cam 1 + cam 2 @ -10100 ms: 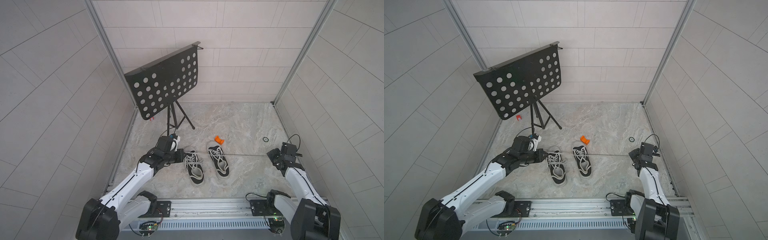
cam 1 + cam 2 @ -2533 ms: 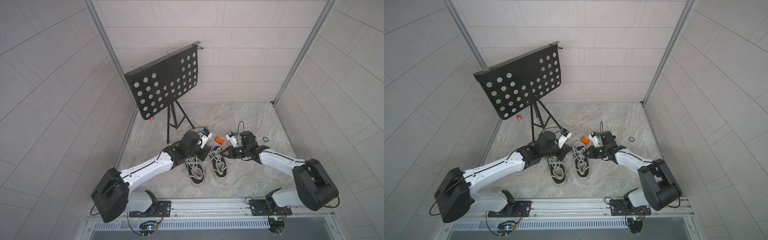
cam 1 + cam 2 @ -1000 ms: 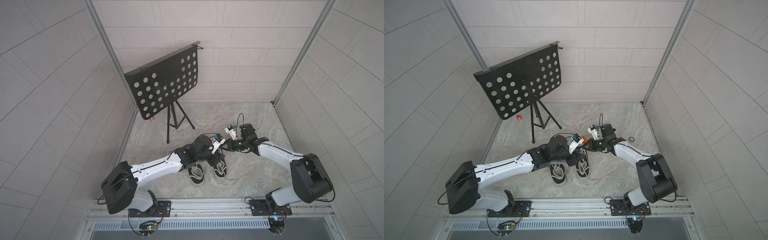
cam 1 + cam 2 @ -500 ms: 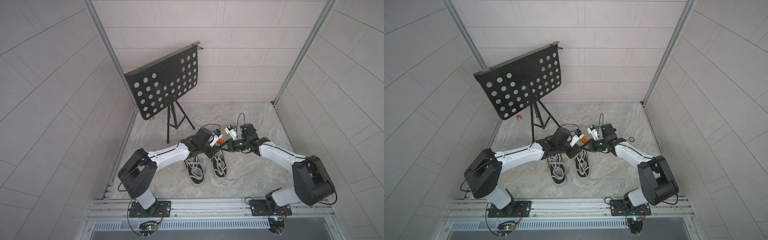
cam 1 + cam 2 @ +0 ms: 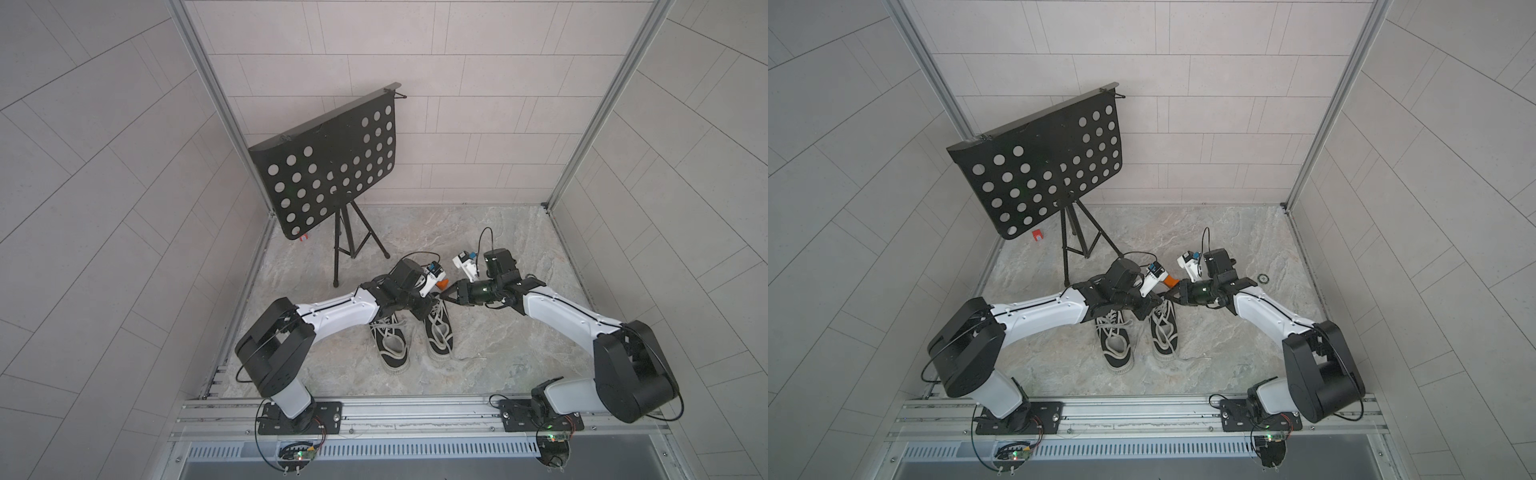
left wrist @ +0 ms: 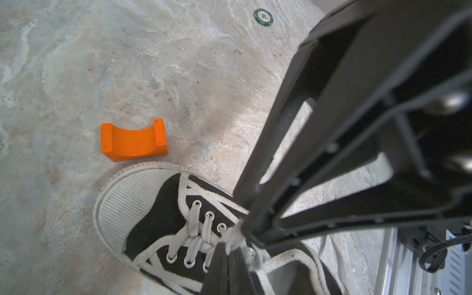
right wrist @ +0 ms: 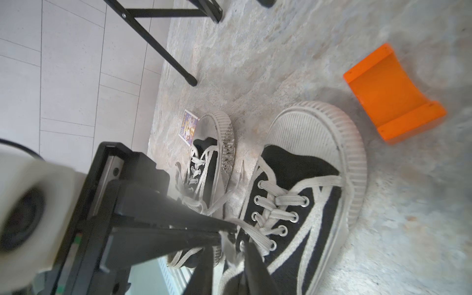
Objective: Tie the shoes
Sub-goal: Wrap the shoelace around the shoelace.
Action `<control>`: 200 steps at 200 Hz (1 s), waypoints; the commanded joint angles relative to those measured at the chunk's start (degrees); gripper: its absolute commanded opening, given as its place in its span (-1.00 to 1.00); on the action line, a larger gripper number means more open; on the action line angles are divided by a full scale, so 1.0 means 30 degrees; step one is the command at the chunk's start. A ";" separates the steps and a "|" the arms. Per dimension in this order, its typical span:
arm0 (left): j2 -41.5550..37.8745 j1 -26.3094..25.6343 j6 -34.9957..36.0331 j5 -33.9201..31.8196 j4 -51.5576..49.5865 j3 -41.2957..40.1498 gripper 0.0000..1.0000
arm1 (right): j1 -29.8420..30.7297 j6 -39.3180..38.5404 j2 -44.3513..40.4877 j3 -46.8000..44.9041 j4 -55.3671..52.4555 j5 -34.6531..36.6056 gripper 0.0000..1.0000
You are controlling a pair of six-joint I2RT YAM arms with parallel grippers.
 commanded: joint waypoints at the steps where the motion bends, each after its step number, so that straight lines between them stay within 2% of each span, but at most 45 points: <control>1: -0.0762 0.0153 -0.0633 -0.0347 0.0717 -0.0539 -0.94 | -0.0017 0.0483 -0.1728 -0.1546 -0.0113 0.0749 -0.24; 13: -0.0907 0.0150 -0.0852 -0.0286 0.0912 -0.0720 -0.93 | 0.0077 0.0983 -0.2468 -0.2487 0.0404 0.0643 -0.16; 40: -0.0917 0.0190 -0.1254 -0.0121 0.1375 -0.0994 -0.91 | 0.0744 0.2221 -0.3557 -0.4503 0.2137 -0.0018 -0.15; 63: -0.0792 0.0185 -0.1462 -0.0012 0.1474 -0.1016 -0.90 | 0.1663 0.2887 -0.3727 -0.5086 0.3464 -0.0128 -0.12; 107: -0.0822 0.0188 -0.1760 0.0107 0.1716 -0.1142 -0.90 | 0.2872 0.3388 -0.2254 -0.4799 0.5630 -0.0102 -0.10; 150: -0.0881 0.0184 -0.1842 0.0187 0.1701 -0.1166 -0.90 | 0.3652 0.3562 -0.0765 -0.4475 0.6779 -0.0288 -0.17; 173: -0.0851 0.0179 -0.1944 0.0117 0.1775 -0.1226 -0.90 | 0.3837 0.3599 -0.0389 -0.4446 0.7008 -0.0592 -0.34; 187: -0.0879 0.0194 -0.2113 0.0110 0.1930 -0.1314 -0.90 | 0.3894 0.3356 -0.0562 -0.4449 0.6469 -0.0537 -0.68; 200: -0.0983 0.0231 -0.2352 0.0164 0.2186 -0.1470 -0.90 | 0.3869 0.2880 -0.0931 -0.4394 0.5072 0.0049 -0.88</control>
